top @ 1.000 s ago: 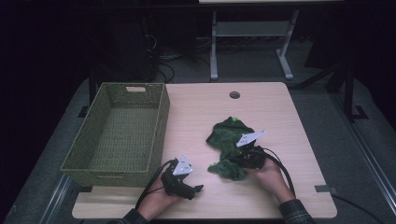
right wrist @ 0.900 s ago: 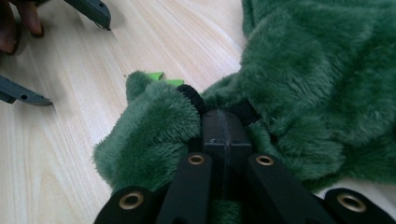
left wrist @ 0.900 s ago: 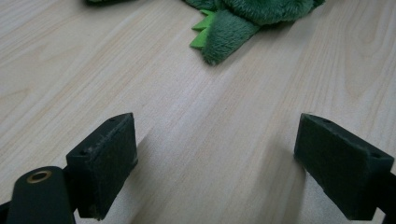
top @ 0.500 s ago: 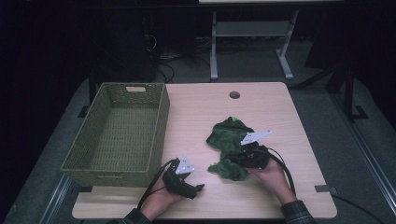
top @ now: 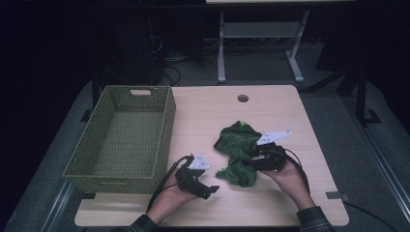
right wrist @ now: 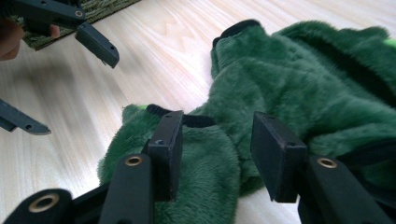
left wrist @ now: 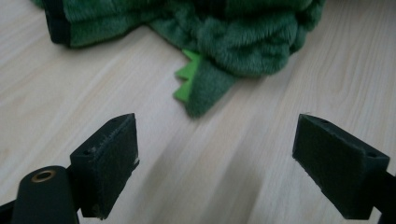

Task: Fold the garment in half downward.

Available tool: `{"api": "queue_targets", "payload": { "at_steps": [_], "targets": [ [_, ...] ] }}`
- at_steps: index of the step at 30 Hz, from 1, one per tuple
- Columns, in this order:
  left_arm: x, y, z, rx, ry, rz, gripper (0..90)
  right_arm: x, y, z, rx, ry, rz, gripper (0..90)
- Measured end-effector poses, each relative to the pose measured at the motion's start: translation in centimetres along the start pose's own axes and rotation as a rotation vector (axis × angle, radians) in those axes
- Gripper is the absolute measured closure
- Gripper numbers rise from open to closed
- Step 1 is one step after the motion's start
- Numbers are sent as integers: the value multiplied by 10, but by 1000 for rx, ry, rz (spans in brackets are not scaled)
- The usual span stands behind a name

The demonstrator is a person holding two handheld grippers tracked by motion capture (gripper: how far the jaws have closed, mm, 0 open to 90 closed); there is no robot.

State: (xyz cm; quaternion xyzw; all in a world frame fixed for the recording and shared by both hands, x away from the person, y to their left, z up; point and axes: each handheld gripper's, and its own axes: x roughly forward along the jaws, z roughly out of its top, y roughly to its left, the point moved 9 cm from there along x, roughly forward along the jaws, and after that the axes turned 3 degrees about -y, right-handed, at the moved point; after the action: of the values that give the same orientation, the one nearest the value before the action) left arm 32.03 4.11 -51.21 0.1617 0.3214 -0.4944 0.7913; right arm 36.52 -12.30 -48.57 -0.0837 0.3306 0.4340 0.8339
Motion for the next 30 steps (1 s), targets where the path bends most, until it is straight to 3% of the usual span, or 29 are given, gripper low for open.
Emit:
{"api": "queue_targets", "payload": {
  "at_steps": [8,15,22,26,28,30],
  "targets": [
    [-1,18,36,19,-40,10,194,-12,-17,12,9,-35,-24,538],
    [4,39,70,34,-57,44,239,-13,-36,24,17,-34,-60,549],
    [20,62,87,27,-39,77,303,-13,-57,39,12,-56,-99,556],
    [30,75,97,5,-54,83,353,-9,-70,44,26,-53,-120,558],
    [35,82,101,-4,-57,87,382,-7,-78,47,38,-79,-128,571],
    [40,89,104,3,-51,99,408,-3,-84,46,58,-59,-128,565]
  ]
}}
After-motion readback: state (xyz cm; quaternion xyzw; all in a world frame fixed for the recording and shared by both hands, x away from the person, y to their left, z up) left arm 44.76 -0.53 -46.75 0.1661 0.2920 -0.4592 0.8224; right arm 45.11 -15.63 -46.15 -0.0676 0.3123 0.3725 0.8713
